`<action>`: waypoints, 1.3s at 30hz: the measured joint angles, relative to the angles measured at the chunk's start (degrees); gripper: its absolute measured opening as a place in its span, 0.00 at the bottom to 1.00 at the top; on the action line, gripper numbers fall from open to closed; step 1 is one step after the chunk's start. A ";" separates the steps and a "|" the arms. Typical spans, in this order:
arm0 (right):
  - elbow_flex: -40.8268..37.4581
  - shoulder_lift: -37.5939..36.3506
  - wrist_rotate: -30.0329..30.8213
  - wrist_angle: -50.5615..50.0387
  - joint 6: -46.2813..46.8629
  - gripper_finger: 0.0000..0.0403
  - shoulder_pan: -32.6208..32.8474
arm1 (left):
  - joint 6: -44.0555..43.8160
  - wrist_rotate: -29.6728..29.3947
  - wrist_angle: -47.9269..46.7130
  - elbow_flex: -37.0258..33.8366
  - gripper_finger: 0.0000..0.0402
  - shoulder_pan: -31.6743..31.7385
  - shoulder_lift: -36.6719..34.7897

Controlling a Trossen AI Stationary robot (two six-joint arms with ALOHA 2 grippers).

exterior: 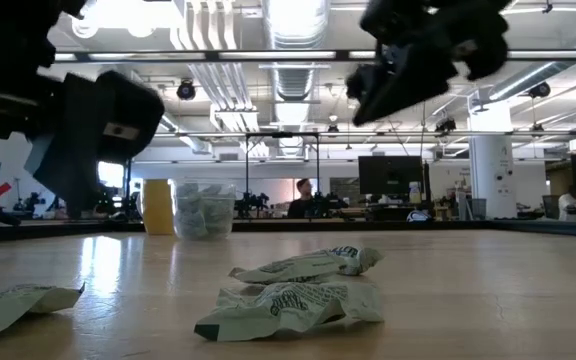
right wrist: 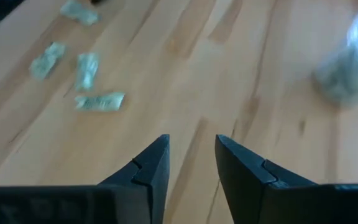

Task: Pick and place Stevia / Truvia into bins
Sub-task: Put the stevia packet into the transparent container

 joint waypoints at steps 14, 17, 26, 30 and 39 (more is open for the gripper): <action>-15.09 -17.02 0.62 4.84 9.56 0.25 0.67 | 1.24 4.46 1.85 4.49 0.40 0.42 7.37; -16.16 -19.25 0.62 5.77 10.43 0.24 0.75 | 1.22 4.69 2.67 4.34 0.40 0.63 8.53; -17.77 -21.33 0.61 7.67 10.51 0.23 0.88 | -0.39 4.95 2.57 4.28 0.40 0.91 9.29; -17.81 -21.09 0.61 7.93 10.49 0.22 0.87 | -0.39 4.95 2.45 4.28 0.37 0.92 9.26; -17.81 -20.97 0.59 8.17 10.48 0.23 0.87 | -0.04 5.02 1.87 4.31 0.18 0.90 9.24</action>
